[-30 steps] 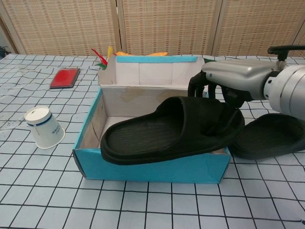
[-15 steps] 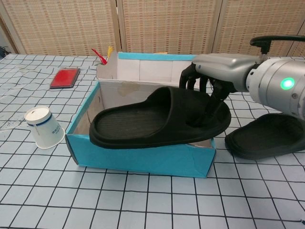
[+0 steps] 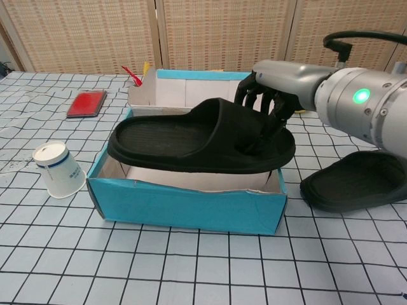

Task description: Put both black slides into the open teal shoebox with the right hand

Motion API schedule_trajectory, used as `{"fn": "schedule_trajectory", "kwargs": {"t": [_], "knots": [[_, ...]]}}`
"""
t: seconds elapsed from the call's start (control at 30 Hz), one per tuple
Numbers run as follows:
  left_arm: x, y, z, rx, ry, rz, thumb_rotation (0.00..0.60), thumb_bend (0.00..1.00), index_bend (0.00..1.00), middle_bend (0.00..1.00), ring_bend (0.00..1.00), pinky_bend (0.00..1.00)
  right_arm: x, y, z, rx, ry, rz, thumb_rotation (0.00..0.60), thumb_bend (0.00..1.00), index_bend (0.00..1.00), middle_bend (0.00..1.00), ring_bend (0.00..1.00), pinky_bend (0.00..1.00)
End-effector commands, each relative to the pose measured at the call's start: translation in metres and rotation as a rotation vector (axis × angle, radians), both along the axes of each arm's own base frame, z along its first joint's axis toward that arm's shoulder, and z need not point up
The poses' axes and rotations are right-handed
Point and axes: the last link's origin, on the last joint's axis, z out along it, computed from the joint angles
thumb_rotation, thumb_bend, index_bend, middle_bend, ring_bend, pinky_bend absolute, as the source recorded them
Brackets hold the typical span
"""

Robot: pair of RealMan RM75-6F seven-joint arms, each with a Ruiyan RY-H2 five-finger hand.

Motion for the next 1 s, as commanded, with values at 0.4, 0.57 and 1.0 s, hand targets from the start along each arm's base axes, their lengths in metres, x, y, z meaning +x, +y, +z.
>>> {"fn": "schedule_trajectory", "kwargs": {"t": [0.4,0.57,1.0], "knots": [[-0.001,0.0,0.001,-0.002,-0.009,0.009,0.6,0.37,0.18,0.04,0.15,0.41,-0.004,-0.003,-0.033,0.025,0.035,-0.014,0.6,0.05,0.71,0.56,0.44,0.53],[-0.001,0.0,0.001,-0.005,-0.007,0.01,0.6,0.37,0.18,0.05,0.15,0.41,-0.015,-0.005,-0.041,0.027,0.064,-0.018,0.6,0.05,0.71,0.56,0.44,0.53],[-0.001,0.001,0.0,-0.008,-0.002,0.015,0.6,0.37,0.18,0.05,0.15,0.41,-0.022,-0.013,-0.055,0.008,0.03,-0.002,0.6,0.05,0.71,0.56,0.44,0.53]]}}
